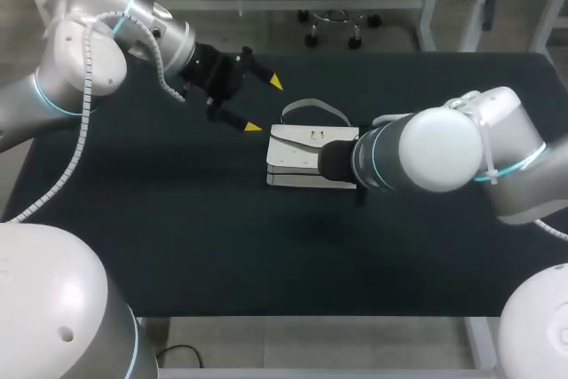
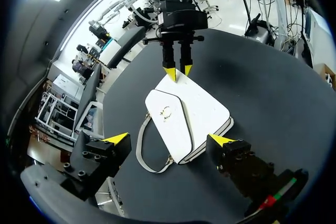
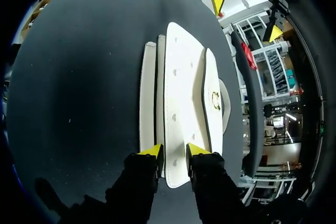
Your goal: Pick up the bag, open it, inspect its contents, close it, and place it on the opposite side
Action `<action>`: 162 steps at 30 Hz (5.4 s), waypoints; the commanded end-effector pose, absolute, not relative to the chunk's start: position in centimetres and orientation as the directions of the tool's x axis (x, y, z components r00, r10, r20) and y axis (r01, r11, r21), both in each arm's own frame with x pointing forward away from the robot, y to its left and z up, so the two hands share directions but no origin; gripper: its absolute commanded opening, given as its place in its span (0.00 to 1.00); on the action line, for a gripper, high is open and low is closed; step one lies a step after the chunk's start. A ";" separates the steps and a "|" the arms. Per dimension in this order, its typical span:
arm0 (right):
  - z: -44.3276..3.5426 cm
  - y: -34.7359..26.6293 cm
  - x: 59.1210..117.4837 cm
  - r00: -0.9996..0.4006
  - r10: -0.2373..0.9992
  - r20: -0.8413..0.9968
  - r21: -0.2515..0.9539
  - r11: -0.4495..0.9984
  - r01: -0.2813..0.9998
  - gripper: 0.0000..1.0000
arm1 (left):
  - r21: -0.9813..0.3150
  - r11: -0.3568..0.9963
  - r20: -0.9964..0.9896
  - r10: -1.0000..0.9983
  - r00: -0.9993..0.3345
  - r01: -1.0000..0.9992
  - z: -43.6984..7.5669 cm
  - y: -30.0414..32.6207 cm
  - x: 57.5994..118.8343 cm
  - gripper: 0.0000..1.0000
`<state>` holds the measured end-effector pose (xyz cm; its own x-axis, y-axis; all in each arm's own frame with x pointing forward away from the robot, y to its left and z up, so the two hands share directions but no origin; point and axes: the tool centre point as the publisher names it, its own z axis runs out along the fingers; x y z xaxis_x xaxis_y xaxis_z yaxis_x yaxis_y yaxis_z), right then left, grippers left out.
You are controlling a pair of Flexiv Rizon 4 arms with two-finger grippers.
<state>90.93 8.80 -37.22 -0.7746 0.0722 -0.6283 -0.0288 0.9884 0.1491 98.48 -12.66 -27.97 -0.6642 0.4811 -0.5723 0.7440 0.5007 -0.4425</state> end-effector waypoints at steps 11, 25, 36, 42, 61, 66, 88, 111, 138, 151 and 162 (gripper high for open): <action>-38.3 8.9 90.9 -0.497 0.119 -0.859 0.168 0.984 -0.055 0.07 | -0.446 0.487 -0.557 0.505 -0.659 0.751 -28.6 -12.9 98.8 1.00; -38.3 9.0 90.8 -0.487 0.111 -0.866 0.153 0.987 -0.047 0.00 | -0.418 0.471 -0.601 0.498 -0.626 0.777 -28.6 -13.4 98.4 1.00; -38.3 9.0 90.8 -0.487 0.111 -0.866 0.153 0.987 -0.047 0.00 | -0.373 0.464 -0.668 0.466 -0.580 0.803 -28.4 -14.7 96.2 1.00; -38.3 9.0 90.8 -0.487 0.111 -0.866 0.153 0.987 -0.047 0.00 | -0.372 0.466 -0.700 0.427 -0.572 0.803 -28.8 -15.2 95.1 1.00; -38.3 9.0 90.8 -0.487 0.111 -0.866 0.153 0.987 -0.047 0.00 | -0.350 0.392 -0.714 0.475 -0.514 0.850 -33.5 -16.9 95.5 0.56; -38.3 9.0 90.8 -0.487 0.111 -0.866 0.153 0.987 -0.047 0.00 | -0.354 0.397 -0.717 0.467 -0.518 0.847 -33.8 -17.0 95.8 0.48; -38.3 9.0 90.8 -0.487 0.111 -0.866 0.153 0.987 -0.047 0.00 | -0.336 0.387 -0.700 0.507 -0.503 0.859 -35.1 -18.0 96.3 0.41; -38.3 9.0 90.8 -0.487 0.111 -0.866 0.153 0.987 -0.047 0.00 | -0.285 0.422 -0.731 0.486 -0.480 0.861 -35.7 -19.2 97.2 0.00; -38.3 9.0 90.8 -0.487 0.111 -0.866 0.153 0.987 -0.047 0.00 | -0.559 0.461 -0.563 0.399 -0.723 0.689 -31.3 -19.2 98.9 0.00; -38.3 9.0 90.8 -0.487 0.111 -0.866 0.153 0.987 -0.047 0.00 | -0.666 0.499 -0.439 0.339 -0.832 0.555 -31.4 -19.3 100.2 0.00; -38.3 9.0 90.8 -0.487 0.111 -0.866 0.153 0.987 -0.047 0.00 | -0.750 0.498 -0.331 0.287 -0.899 0.435 -30.9 -19.0 101.6 0.00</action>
<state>91.21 9.37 -37.84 -0.7811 0.0626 -0.6213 -0.0360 0.9888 0.1450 100.59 -19.15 -30.98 -0.8970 0.2676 -0.3517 0.4415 0.5080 -0.7396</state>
